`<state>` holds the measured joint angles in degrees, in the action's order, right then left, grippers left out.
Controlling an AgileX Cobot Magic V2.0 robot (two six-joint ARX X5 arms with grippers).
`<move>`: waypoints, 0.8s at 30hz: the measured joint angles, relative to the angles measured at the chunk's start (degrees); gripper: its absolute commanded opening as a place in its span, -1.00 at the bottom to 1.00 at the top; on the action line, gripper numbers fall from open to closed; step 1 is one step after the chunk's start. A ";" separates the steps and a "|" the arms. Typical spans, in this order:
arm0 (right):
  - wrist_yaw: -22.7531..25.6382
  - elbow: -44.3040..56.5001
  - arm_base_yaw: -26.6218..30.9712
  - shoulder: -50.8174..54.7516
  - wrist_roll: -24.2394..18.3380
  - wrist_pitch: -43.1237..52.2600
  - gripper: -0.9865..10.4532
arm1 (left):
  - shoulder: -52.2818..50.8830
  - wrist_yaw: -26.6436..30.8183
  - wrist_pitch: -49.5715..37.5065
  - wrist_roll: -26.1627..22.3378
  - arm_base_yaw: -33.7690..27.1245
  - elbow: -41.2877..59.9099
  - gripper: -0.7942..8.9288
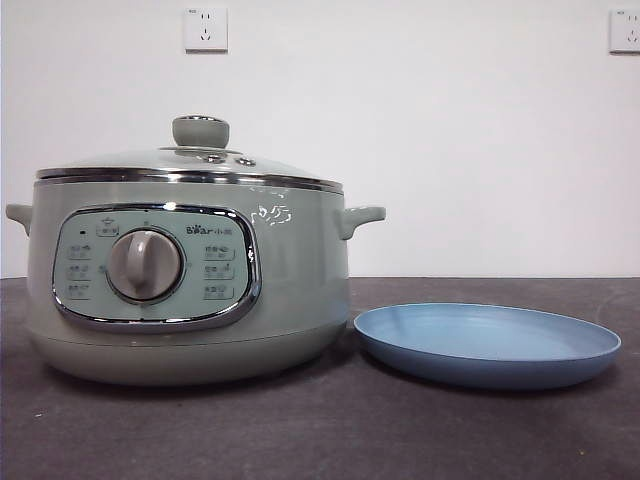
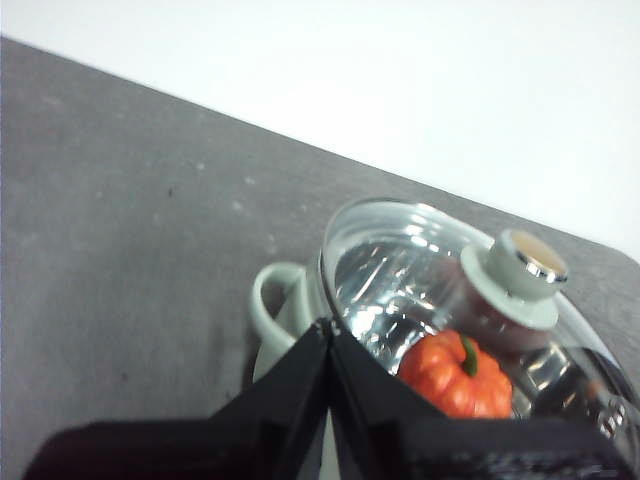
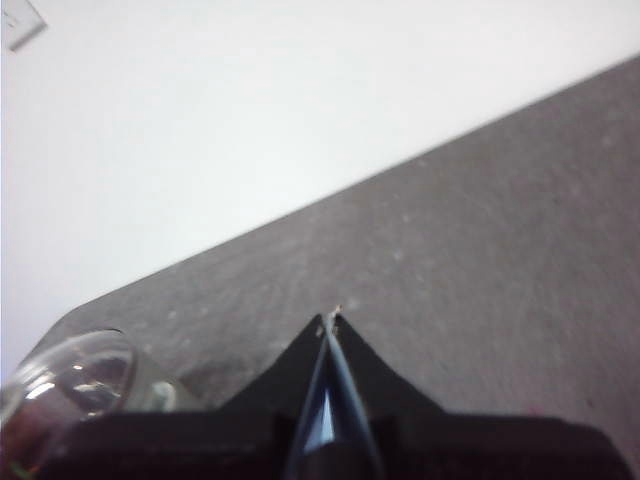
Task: Take the pumpkin out from the steamer,put the pumpkin in the blue plate,close the lid
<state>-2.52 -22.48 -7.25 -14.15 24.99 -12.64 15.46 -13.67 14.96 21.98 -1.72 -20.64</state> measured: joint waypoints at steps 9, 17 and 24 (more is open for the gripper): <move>-4.83 -12.59 0.00 -11.02 -6.51 -0.39 -0.83 | 13.22 -3.74 0.17 -5.75 0.00 -14.16 -0.85; -15.82 -24.06 0.04 -21.59 -13.55 -6.19 -0.82 | 23.15 -15.93 3.04 -8.83 0.00 -25.03 -0.85; -21.29 -27.74 0.02 -27.45 -16.17 -7.78 -0.20 | 27.93 -23.63 5.25 -10.47 0.00 -27.41 -0.64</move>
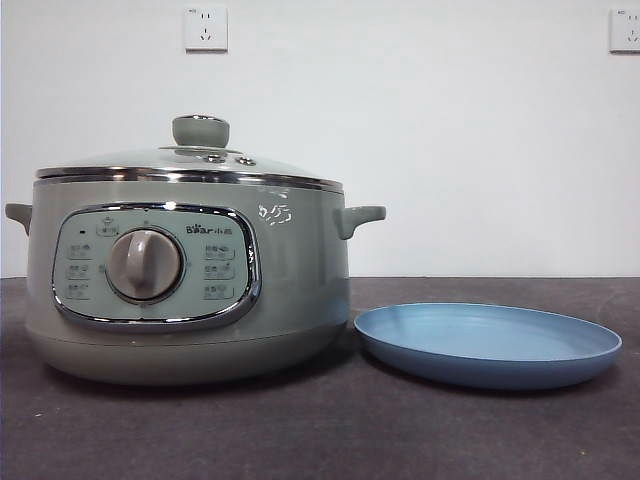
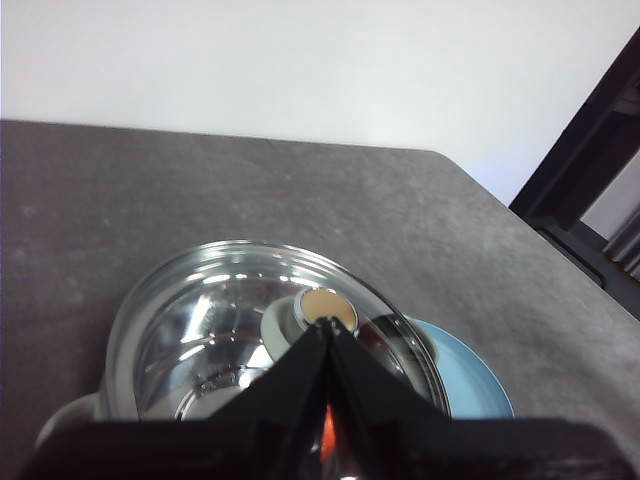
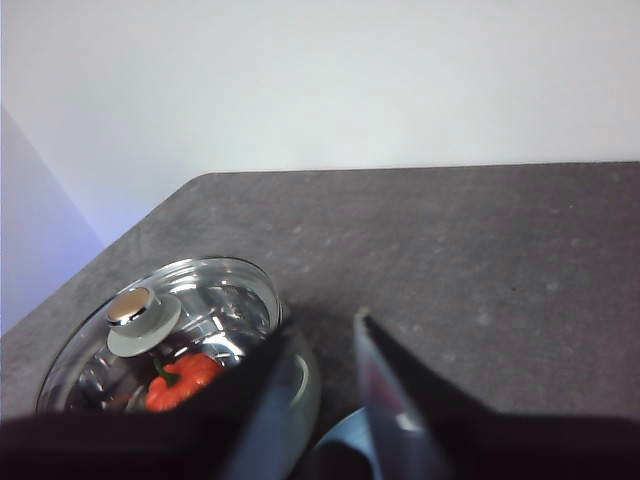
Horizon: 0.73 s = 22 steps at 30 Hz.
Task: Take the pumpkin out from the steamer,put the pumpkin in the blue plate,close the lid
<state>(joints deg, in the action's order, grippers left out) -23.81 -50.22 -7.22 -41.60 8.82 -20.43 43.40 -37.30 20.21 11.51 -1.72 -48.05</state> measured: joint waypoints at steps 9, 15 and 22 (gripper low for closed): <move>-0.04 0.00 0.00 -3.30 -0.02 -0.20 -0.05 | 2.08 0.90 -1.92 0.15 1.97 0.00 -0.06; -0.07 0.00 0.00 -4.79 0.44 -0.26 -0.05 | 8.02 4.09 -2.99 0.50 7.78 -2.10 -0.06; -0.07 0.00 -0.31 -5.20 0.90 -0.90 -0.05 | 17.03 14.43 -2.51 -3.37 17.03 -9.79 -0.06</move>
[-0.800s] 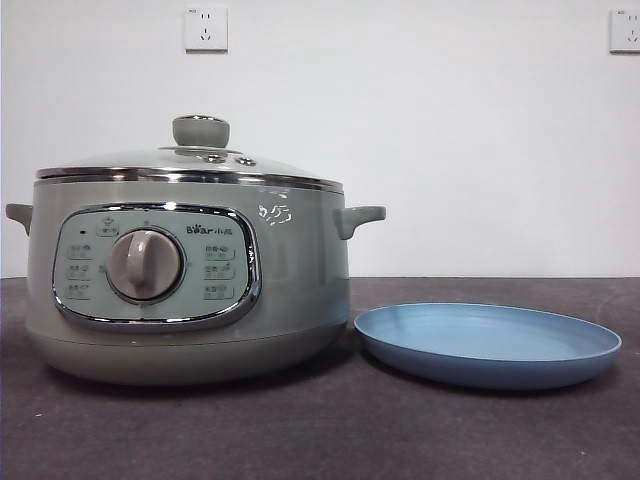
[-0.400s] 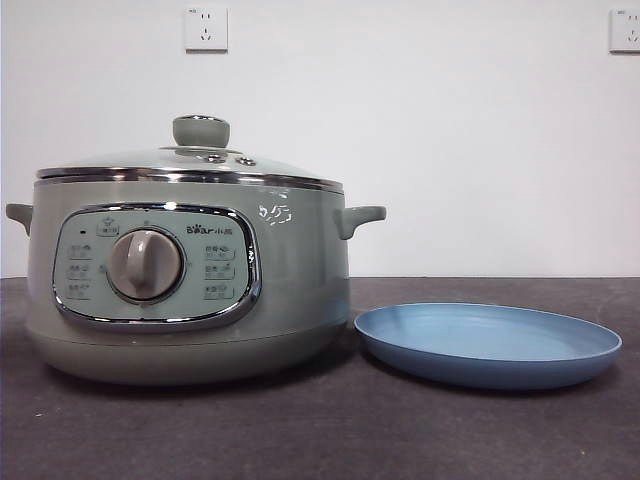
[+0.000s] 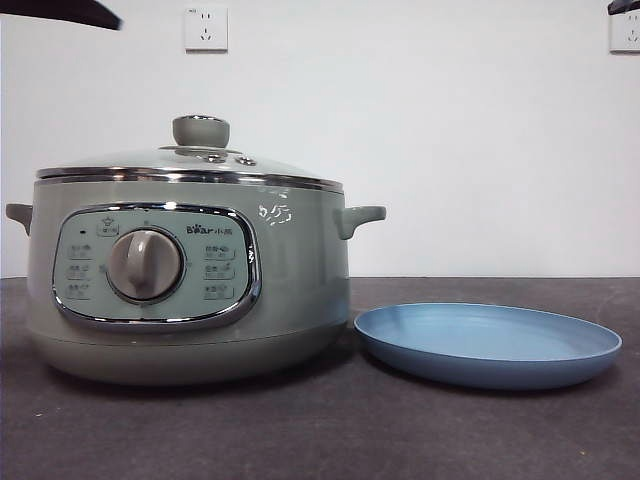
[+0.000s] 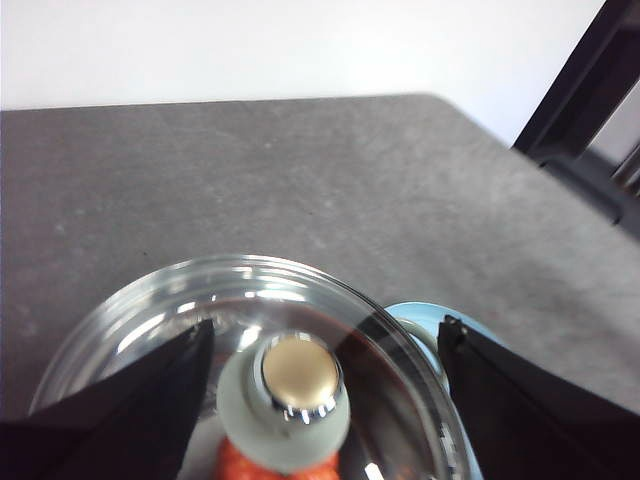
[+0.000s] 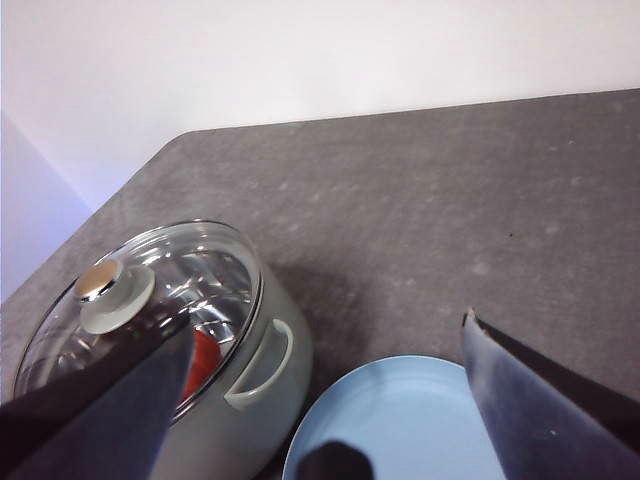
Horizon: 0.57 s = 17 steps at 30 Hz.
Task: Take the pumpkin out from the steamer,put the pumpkin in the blue plate,close the lid
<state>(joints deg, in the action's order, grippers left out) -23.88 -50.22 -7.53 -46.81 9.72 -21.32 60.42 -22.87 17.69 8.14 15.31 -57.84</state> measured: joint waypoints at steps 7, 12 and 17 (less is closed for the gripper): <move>0.02 0.00 0.00 -0.02 0.13 -0.70 -0.05 | 9.79 9.64 1.66 -5.81 6.64 -5.88 -0.06; 0.00 0.00 0.00 -0.04 0.13 -0.81 -0.05 | 15.58 13.09 2.73 -8.46 8.94 -6.58 -0.06; 0.02 0.00 0.00 -0.04 0.13 -1.05 -0.05 | 19.04 13.77 4.96 -9.66 9.64 -6.56 -0.06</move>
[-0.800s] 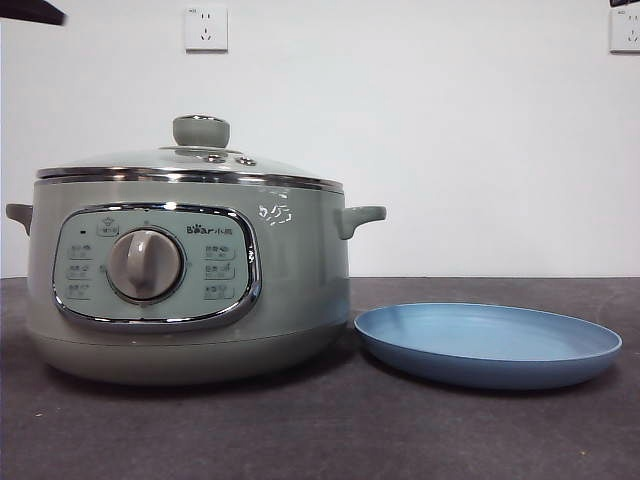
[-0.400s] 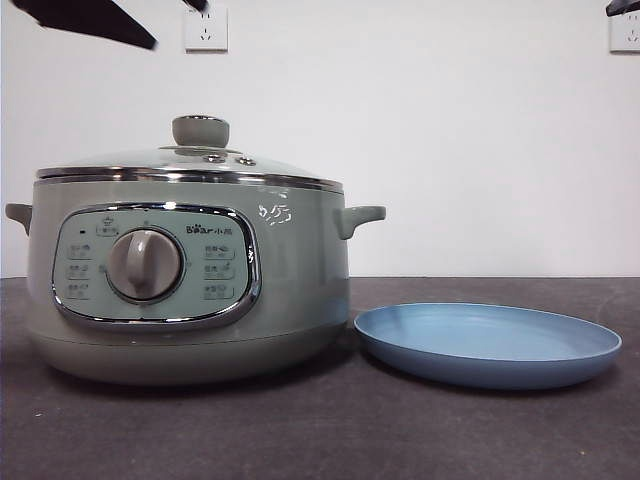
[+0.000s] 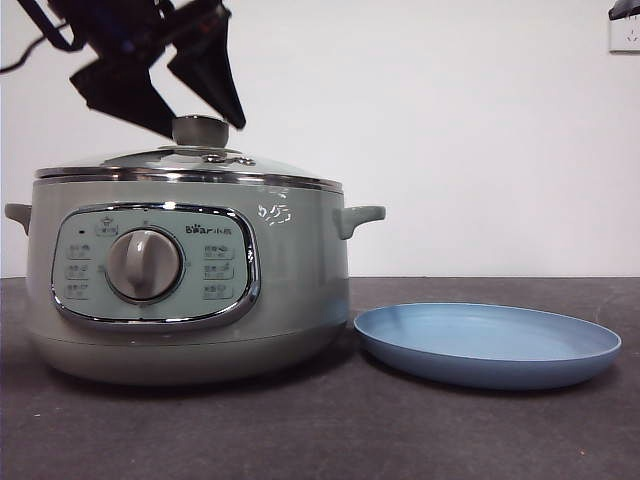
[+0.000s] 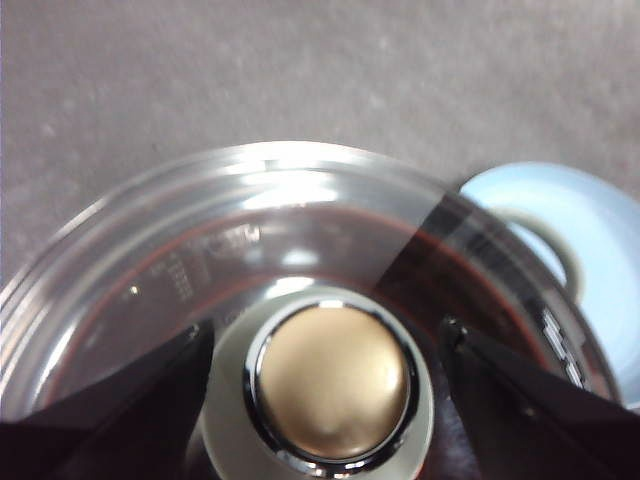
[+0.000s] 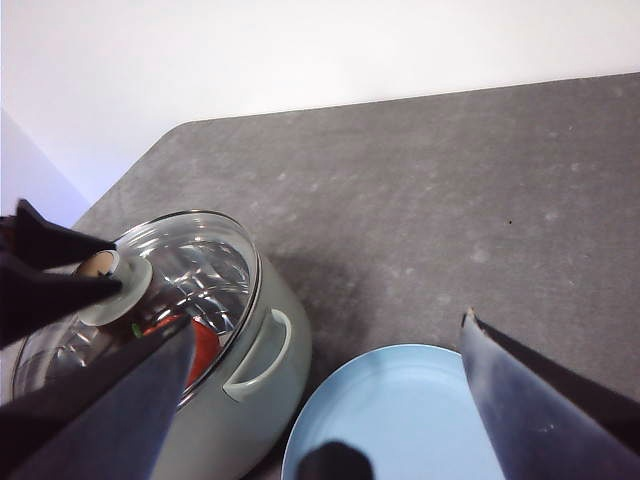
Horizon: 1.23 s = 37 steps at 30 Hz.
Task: Take the pumpkin out from the steamer,put the pumpkin in the blue plate,close the lid
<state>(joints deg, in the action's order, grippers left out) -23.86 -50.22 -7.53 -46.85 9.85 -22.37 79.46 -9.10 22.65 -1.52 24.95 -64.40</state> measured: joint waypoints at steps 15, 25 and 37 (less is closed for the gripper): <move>-0.02 0.00 0.00 0.00 0.00 -0.35 -0.06 | 0.17 1.46 1.16 -2.80 0.31 -0.09 -0.85; -0.02 0.00 0.00 0.00 1.20 -0.31 -0.06 | -0.87 2.27 0.59 -2.91 0.31 0.00 -0.85; -0.13 -3.72 -6.62 -8.26 1.49 0.37 -0.05 | -17.31 14.75 2.45 -2.84 0.28 0.00 -0.85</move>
<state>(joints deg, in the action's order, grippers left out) -23.99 -53.93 -14.15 -55.11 11.33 -22.00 62.15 5.65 25.10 -4.36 25.23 -64.40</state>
